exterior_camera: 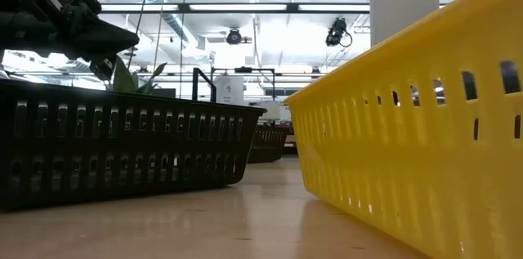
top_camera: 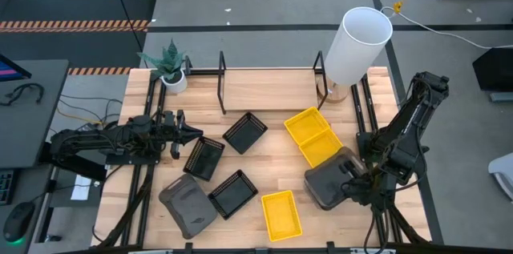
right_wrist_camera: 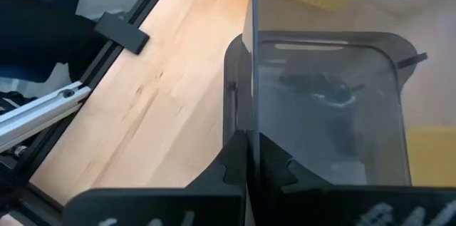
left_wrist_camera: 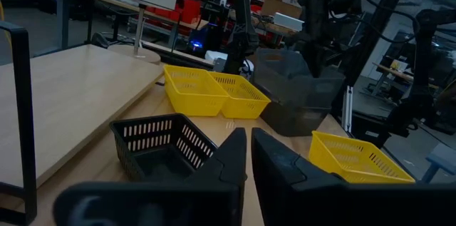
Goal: Stack baskets on shelf by color
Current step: Stack the middle black transparent bin on the right black transparent bin
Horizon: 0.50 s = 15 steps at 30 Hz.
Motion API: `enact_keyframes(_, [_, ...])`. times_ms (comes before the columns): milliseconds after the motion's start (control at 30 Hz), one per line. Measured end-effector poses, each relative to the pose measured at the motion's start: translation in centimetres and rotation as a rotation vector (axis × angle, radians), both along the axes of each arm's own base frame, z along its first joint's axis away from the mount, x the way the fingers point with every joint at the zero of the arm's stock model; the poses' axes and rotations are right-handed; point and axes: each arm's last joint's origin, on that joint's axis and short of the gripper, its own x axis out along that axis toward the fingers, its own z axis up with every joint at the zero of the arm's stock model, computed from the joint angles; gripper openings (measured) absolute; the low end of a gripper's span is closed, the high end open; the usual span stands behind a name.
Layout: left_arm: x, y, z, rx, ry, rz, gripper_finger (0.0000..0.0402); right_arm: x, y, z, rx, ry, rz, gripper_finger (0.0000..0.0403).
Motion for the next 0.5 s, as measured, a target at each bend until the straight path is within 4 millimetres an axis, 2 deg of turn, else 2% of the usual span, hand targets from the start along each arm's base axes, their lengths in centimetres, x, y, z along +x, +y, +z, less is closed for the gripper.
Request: enact_keyframes(500, [0.0, 0.0, 0.0, 0.0, 0.0, 0.0, 0.0031, -0.06, 0.04, 0.04, -0.037, -0.048, 0.015, 0.0006])
